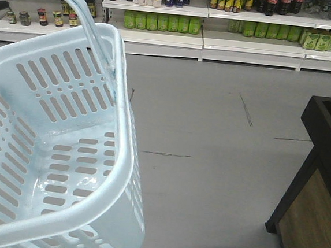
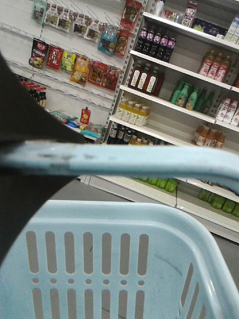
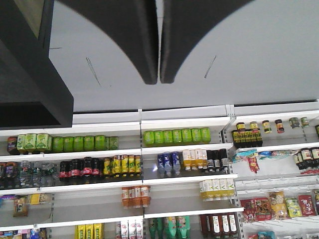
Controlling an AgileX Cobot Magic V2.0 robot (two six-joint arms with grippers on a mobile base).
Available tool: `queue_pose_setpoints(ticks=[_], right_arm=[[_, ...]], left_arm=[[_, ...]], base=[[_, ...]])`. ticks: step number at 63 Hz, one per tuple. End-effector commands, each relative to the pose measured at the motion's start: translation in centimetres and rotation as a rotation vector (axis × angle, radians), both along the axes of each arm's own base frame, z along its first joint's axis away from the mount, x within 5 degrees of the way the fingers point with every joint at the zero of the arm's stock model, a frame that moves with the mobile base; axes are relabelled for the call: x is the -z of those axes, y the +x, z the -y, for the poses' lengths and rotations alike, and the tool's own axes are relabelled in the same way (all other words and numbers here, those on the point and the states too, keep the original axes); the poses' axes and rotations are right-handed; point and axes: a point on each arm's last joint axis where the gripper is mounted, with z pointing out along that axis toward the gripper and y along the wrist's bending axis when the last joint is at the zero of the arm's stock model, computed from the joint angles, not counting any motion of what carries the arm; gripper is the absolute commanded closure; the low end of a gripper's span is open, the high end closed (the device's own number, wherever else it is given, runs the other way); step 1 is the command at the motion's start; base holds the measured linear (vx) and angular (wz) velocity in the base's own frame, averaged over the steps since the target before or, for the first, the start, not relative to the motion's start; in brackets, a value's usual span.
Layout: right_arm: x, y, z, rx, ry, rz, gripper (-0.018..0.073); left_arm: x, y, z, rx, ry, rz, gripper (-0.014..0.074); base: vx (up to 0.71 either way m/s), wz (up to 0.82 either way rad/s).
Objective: Pick three apples into basket with both arms
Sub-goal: 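Drive the base along the aisle carrying the basket in the left gripper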
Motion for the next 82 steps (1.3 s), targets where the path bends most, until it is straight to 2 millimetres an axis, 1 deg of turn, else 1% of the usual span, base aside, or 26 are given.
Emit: queue_pose_setpoints(ticks=[1,52,82], right_arm=[[-0.18,0.02,-0.01,0.001,-0.011,0.058,0.0568],[-0.18,0.02,-0.01,0.001,-0.011,0.058,0.0568],[-0.18,0.02,-0.01,0.001,-0.011,0.058,0.0568]], left_arm=[[-1.73,-0.55,-0.23,0.031,-0.054,0.09,0.0603],[-1.73,-0.55,-0.23,0.031,-0.054,0.09,0.0603],[-1.73,-0.55,-0.23,0.031,-0.054,0.09,0.0603]], base=[[0.13,0.0],[0.14,0.06],[0.1,-0.02]])
